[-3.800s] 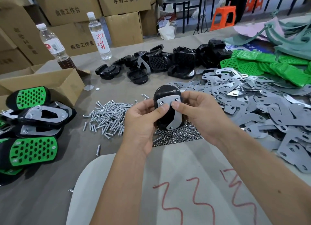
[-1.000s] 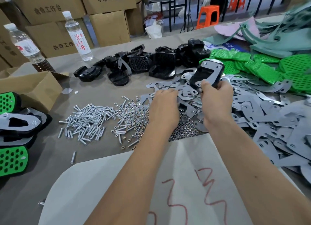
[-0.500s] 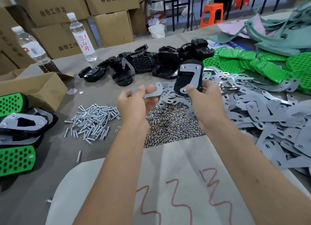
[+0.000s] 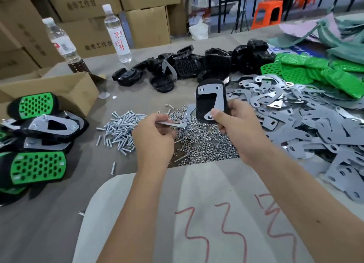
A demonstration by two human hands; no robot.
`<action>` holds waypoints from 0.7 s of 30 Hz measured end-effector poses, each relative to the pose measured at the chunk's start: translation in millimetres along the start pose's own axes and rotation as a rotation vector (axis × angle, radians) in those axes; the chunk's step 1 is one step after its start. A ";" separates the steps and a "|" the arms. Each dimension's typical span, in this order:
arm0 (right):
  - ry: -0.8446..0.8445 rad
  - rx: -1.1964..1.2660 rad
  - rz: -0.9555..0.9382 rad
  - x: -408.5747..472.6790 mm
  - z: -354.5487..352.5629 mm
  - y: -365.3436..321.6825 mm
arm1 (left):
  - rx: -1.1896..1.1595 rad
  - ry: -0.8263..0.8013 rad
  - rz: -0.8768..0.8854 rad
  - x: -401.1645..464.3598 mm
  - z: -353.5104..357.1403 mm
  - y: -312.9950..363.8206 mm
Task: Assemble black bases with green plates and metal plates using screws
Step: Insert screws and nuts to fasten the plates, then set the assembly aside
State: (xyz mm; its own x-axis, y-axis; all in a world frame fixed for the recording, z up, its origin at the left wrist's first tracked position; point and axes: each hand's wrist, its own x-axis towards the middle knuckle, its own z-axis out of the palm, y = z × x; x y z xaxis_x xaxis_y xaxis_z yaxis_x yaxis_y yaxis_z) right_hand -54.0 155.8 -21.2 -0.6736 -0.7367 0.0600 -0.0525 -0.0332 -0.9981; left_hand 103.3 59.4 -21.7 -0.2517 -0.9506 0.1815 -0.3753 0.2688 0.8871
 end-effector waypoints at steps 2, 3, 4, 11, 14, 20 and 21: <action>-0.010 -0.014 -0.003 -1.0 0.3 0.8 | 0.142 0.098 0.125 -0.2 -0.4 0.1; -0.012 -0.019 -0.001 -1.2 0.5 0.9 | 0.196 0.141 0.180 -0.9 -0.5 0.1; -0.013 -0.023 -0.001 -1.4 0.4 1.1 | 0.244 0.183 0.224 -1.1 -0.9 0.1; -0.040 -0.033 -0.031 -2.3 0.9 2.0 | -0.235 0.146 0.020 7.4 -3.7 -1.9; -0.036 -0.032 -0.025 -3.3 0.9 1.9 | -0.529 0.041 -0.128 6.8 -4.5 5.2; -0.036 -0.037 -0.006 -4.3 2.2 2.4 | -1.157 -0.110 -0.522 10.6 -10.0 14.1; -0.035 -0.035 -0.004 -4.5 2.3 2.6 | -1.179 -0.105 -0.548 11.4 -10.4 13.6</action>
State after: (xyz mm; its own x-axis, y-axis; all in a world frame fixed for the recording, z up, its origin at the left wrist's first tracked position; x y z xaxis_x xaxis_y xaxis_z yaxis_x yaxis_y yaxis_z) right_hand -49.4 157.5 -24.0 -0.6472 -0.7597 0.0628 -0.0810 -0.0133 -0.9966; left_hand 104.6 50.6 -3.1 -0.4047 -0.8615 -0.3066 0.5394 -0.4956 0.6807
